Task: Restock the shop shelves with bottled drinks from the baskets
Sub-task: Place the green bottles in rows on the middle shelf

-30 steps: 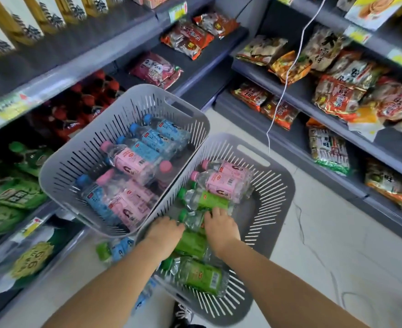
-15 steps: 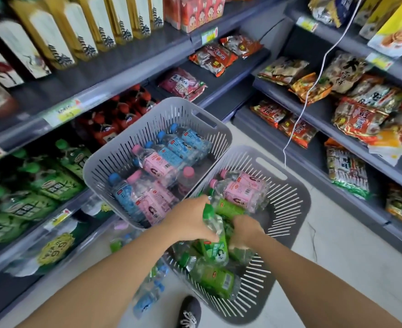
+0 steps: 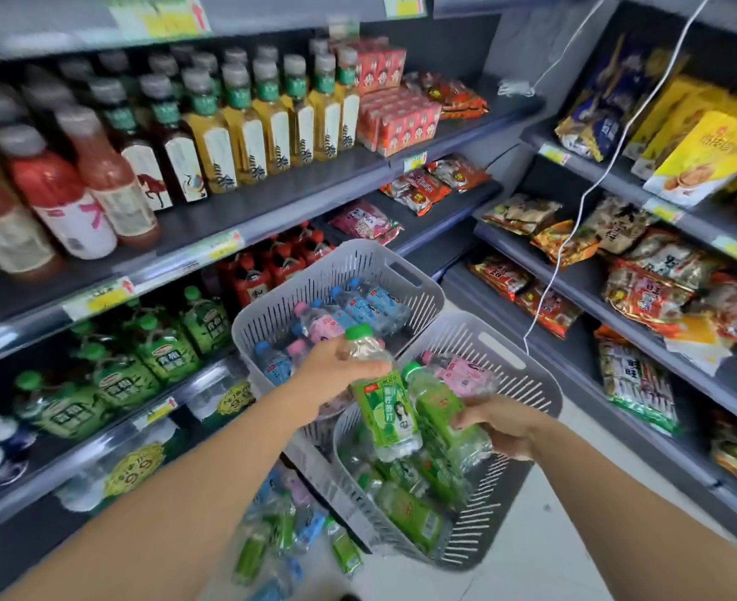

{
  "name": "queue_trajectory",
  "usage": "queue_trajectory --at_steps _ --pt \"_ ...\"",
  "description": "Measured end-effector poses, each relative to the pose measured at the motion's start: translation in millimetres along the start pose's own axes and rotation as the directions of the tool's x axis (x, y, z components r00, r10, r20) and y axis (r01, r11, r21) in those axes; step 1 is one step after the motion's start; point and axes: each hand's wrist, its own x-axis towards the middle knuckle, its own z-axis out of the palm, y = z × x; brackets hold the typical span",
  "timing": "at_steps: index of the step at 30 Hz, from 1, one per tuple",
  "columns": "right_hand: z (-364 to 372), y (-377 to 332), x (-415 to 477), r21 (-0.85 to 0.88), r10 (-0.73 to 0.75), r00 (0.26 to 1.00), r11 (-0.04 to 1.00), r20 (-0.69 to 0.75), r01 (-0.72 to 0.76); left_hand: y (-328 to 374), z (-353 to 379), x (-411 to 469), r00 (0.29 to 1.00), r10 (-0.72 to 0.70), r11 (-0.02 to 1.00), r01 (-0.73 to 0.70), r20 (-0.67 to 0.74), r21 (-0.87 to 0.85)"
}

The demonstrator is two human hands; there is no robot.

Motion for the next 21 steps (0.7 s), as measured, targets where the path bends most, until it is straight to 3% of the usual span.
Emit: queue_trajectory --at_steps 8,12,14,18,21 --pt "100 -41 -62 0.27 -0.246 0.956 0.942 0.161 0.197 10 -65 -79 0.976 0.115 0.986 -0.135 -0.186 -0.096" --pt "162 -58 -77 0.358 -0.367 0.859 0.903 0.357 0.237 7 -99 -118 0.954 0.132 0.972 -0.178 -0.268 -0.155" --pt "193 -67 -82 0.305 -0.374 0.845 0.914 0.382 0.266 7 -115 -136 0.936 0.165 0.97 -0.211 -0.31 -0.121" --pt "245 -89 -93 -0.001 -0.28 0.924 0.957 0.26 0.29 9 -143 -172 0.903 0.198 0.969 -0.239 -0.381 -0.062" --pt "276 -103 -96 -0.074 -0.337 0.897 0.925 0.287 0.372 10 -163 -191 0.869 0.193 0.97 -0.238 -0.455 -0.042"
